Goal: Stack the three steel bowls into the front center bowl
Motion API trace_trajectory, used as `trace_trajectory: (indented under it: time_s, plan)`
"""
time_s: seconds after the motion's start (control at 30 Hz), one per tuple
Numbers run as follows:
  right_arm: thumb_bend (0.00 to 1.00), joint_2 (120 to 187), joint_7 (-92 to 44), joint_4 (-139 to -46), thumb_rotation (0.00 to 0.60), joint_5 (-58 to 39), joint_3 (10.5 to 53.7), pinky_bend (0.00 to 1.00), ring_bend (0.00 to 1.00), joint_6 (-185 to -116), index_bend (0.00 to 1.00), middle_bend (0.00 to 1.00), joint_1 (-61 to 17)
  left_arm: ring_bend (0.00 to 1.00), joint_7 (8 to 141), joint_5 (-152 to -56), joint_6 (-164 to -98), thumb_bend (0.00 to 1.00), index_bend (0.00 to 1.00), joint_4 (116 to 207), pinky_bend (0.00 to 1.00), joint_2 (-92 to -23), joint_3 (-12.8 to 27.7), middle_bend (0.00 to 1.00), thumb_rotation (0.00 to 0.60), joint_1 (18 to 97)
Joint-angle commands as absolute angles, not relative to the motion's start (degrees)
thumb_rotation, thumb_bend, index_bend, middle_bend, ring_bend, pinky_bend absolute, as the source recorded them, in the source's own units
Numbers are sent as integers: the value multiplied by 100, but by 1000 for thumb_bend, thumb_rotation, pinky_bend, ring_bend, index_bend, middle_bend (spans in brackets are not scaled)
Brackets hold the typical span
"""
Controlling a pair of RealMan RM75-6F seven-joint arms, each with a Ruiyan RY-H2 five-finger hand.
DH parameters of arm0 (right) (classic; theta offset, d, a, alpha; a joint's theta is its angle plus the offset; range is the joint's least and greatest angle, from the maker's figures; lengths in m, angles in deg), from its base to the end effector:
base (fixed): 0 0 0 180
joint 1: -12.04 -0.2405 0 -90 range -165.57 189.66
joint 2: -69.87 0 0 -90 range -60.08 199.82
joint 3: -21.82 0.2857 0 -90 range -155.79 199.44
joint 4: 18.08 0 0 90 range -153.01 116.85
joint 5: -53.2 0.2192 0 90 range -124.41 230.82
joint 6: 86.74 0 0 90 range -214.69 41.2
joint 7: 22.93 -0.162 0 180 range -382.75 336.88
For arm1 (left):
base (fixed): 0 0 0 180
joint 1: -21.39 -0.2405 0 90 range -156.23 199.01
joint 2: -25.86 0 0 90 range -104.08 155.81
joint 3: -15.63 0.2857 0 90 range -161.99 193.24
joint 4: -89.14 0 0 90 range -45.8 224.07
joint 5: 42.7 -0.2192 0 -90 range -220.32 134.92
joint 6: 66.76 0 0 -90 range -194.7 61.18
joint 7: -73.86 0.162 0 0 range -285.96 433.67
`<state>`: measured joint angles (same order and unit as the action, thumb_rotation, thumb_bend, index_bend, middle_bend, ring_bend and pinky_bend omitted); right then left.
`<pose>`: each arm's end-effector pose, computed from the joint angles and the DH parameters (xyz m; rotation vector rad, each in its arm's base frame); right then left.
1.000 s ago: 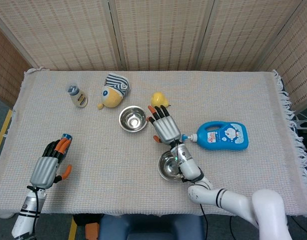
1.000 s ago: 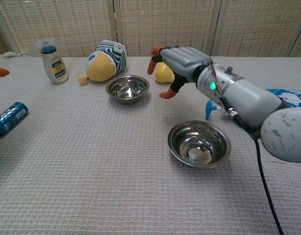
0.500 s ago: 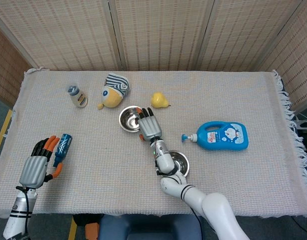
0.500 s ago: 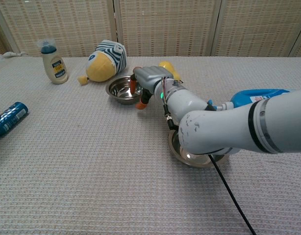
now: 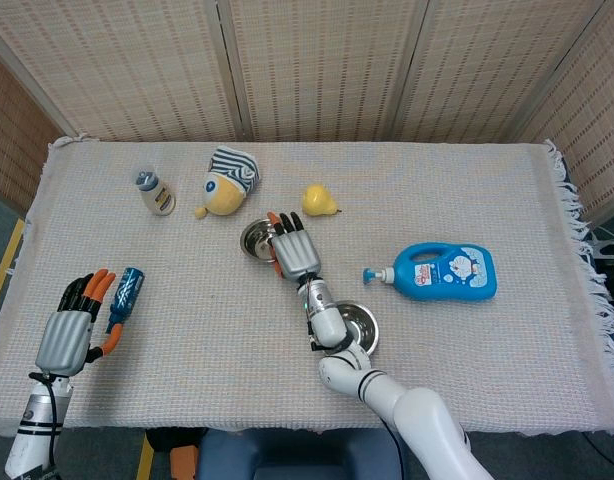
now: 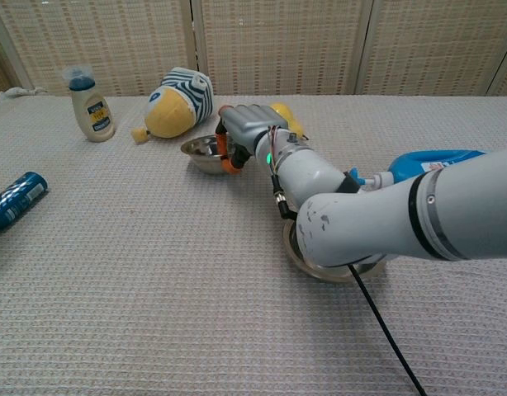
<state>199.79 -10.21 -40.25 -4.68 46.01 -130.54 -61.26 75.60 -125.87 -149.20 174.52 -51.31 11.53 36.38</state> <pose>-0.0206 -0.4721 -0.1773 1.7851 -0.8599 0.9676 -0.3082 0.2648 0.0919 -1.4375 -0.9032 -1.0527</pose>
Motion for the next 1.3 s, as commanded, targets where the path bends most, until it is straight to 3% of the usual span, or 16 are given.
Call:
trace_trajectory:
  time_s: [0.03,0.17,0.23,0.43,0.53,0.67,0.83,1.2,1.3]
  plan:
    - [417,19730,-1473,-4425,600,-942,4334,0,0,-13777,671,45,-5779,0,7600,-12664,-15012,418,0,17517,65,-5126,1168,0,600,3591]
    - [417,18892,-1567,-5866,600,-1655,3763,0,0,-14936,662,46,-4940,0,7683,-12721,-15085,417,0,17612,65,-5117,1176,0,600,3545]
    - [417,18212,-1330,-7004,600,-1988,3418,0,0,-15495,660,45,-4428,0,7755,-12750,-15096,418,0,17674,65,-5124,1180,0,600,3539]
    - [418,16138,-543,-10069,600,-2573,2450,0,0,-16359,648,46,-3210,0,8036,-12799,-15084,418,0,17859,65,-5212,1171,0,600,3554]
    - [417,15428,-604,-10776,600,-3019,1880,0,0,-16695,646,46,-2719,0,8216,-12806,-15041,418,0,17919,65,-5306,1174,0,600,3578]
    - [418,14956,-953,-10950,600,-3571,1306,0,0,-17000,645,46,-2228,0,8505,-12839,-14979,417,0,17953,65,-5475,1206,0,600,3611]
    - [417,14968,-1226,-10433,600,-4008,933,0,0,-17051,649,46,-1827,0,8771,-12855,-14932,417,0,17949,65,-5644,1298,0,600,3583]
    - [418,15803,-1475,-9503,600,-4533,1226,0,0,-17030,625,46,-1622,0,8768,-12864,-15027,418,0,17888,65,-5628,1335,0,600,3453]
    - [417,16033,-1430,-9297,600,-4579,1297,0,0,-16925,571,45,-1602,0,8655,-12826,-15001,419,0,17855,65,-5596,1333,0,600,3429]
